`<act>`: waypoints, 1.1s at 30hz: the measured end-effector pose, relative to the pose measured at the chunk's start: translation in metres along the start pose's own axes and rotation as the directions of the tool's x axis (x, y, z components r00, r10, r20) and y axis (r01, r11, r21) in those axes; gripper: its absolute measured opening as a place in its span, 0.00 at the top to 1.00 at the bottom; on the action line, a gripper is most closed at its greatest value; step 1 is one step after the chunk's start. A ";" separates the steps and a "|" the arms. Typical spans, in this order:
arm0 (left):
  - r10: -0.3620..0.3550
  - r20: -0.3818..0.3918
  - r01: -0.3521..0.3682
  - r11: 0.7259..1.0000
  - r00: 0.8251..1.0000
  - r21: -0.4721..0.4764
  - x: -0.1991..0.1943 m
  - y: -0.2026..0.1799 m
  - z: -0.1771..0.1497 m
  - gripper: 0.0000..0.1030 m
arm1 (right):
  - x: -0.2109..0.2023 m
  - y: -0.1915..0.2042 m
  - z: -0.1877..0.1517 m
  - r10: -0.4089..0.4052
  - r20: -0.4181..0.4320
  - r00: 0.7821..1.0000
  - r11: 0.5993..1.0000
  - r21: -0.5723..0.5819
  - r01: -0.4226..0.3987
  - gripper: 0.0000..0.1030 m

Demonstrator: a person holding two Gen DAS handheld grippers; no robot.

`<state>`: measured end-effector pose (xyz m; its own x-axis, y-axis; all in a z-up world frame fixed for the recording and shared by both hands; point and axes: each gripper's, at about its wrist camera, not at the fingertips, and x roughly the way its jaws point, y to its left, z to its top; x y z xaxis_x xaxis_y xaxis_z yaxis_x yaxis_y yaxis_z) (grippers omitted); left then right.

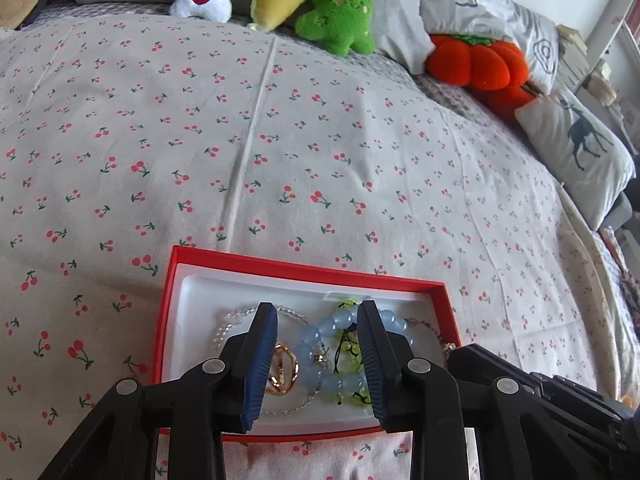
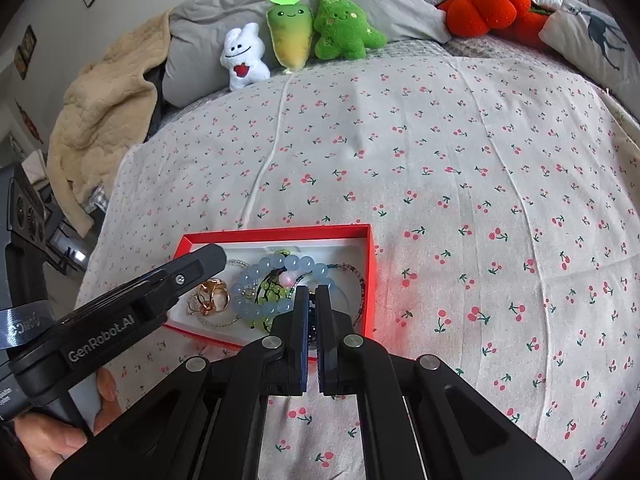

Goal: Organize jewelry

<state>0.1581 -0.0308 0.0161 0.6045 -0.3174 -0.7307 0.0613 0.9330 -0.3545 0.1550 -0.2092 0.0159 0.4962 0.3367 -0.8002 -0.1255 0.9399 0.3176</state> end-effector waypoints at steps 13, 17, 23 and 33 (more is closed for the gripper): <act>0.062 -0.033 -0.062 0.998 0.998 0.016 -0.014 0.017 -0.006 0.48 | 0.020 -0.004 0.008 0.030 -0.035 0.999 0.999 0.037 -0.029 0.94; 0.080 -0.042 -0.078 0.996 0.996 0.041 -0.015 0.016 -0.008 0.42 | 0.016 -0.001 0.008 0.034 -0.023 0.999 0.999 0.040 -0.033 0.64; 0.121 -0.042 -0.119 0.992 0.992 0.049 -0.026 0.020 -0.012 0.29 | 0.000 0.003 0.004 0.031 -0.014 0.999 0.999 0.031 -0.030 0.54; 0.243 -0.048 -0.238 0.967 0.969 0.085 -0.047 0.021 -0.036 0.02 | -0.031 0.006 -0.017 -0.091 -0.013 0.996 0.996 -0.013 0.091 0.19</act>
<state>0.1024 -0.0022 0.0219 0.5625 -0.0890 -0.8220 -0.0169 0.9927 -0.1190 0.1239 -0.2133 0.0336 0.4947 0.2503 -0.8323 -0.0907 0.9673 0.2370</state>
